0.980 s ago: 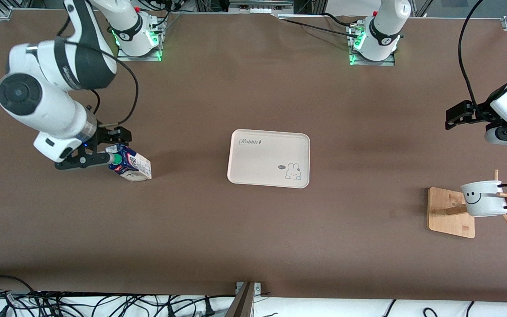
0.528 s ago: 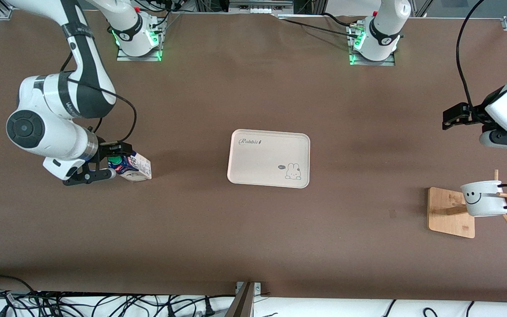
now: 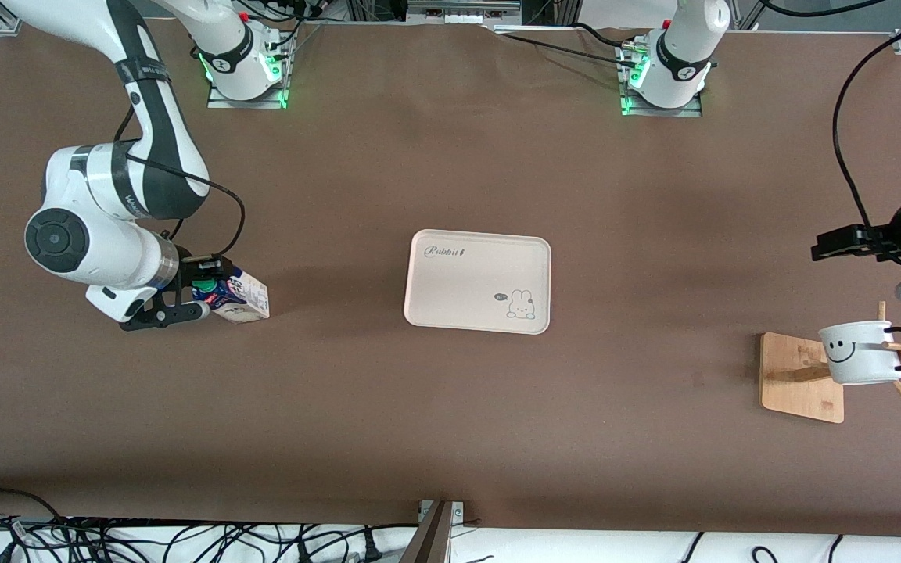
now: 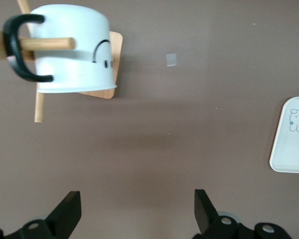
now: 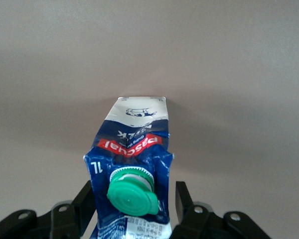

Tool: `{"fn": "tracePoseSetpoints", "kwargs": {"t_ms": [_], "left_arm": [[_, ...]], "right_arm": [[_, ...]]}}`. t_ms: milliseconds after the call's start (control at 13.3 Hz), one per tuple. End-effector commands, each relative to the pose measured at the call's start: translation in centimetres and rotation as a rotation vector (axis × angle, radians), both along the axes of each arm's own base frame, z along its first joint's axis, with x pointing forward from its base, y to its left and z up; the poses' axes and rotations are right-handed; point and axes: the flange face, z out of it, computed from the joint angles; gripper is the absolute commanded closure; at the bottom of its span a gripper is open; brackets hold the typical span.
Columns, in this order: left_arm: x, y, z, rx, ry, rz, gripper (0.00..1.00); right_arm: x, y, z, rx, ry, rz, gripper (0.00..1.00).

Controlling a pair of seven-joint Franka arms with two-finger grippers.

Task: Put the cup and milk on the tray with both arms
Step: 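Close the right gripper on the carton while the left gripper approaches the mug, then carry the carton over the tray while the left gripper reaches the mug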

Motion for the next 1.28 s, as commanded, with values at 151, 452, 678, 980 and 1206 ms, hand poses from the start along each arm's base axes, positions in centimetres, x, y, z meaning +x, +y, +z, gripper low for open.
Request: {"fn": "tracePoseSetpoints", "kwargs": {"t_ms": [151, 452, 678, 980, 1206], "left_arm": [[0.5, 3.7, -1.5, 0.002, -0.036, 0.134, 0.00], [-2.1, 3.8, -3.2, 0.034, -0.052, 0.397, 0.00], [-3.9, 4.7, -5.8, 0.012, -0.221, 0.470, 0.00], [-5.2, 3.8, -10.3, -0.032, -0.570, 0.520, 0.00], [-4.5, 2.9, -12.4, -0.028, -0.722, 0.505, 0.00]], "right_arm": [[-0.1, 0.1, 0.3, 0.019, -0.004, -0.005, 0.52], [0.1, 3.9, 3.6, 0.041, -0.006, -0.053, 0.54], [-1.3, 12.1, 6.3, 0.076, 0.005, -0.140, 0.54], [-5.6, 27.3, 5.9, 0.044, -0.005, -0.237, 0.54], [-7.1, 33.7, 4.1, 0.040, -0.025, -0.279, 0.54]]}}
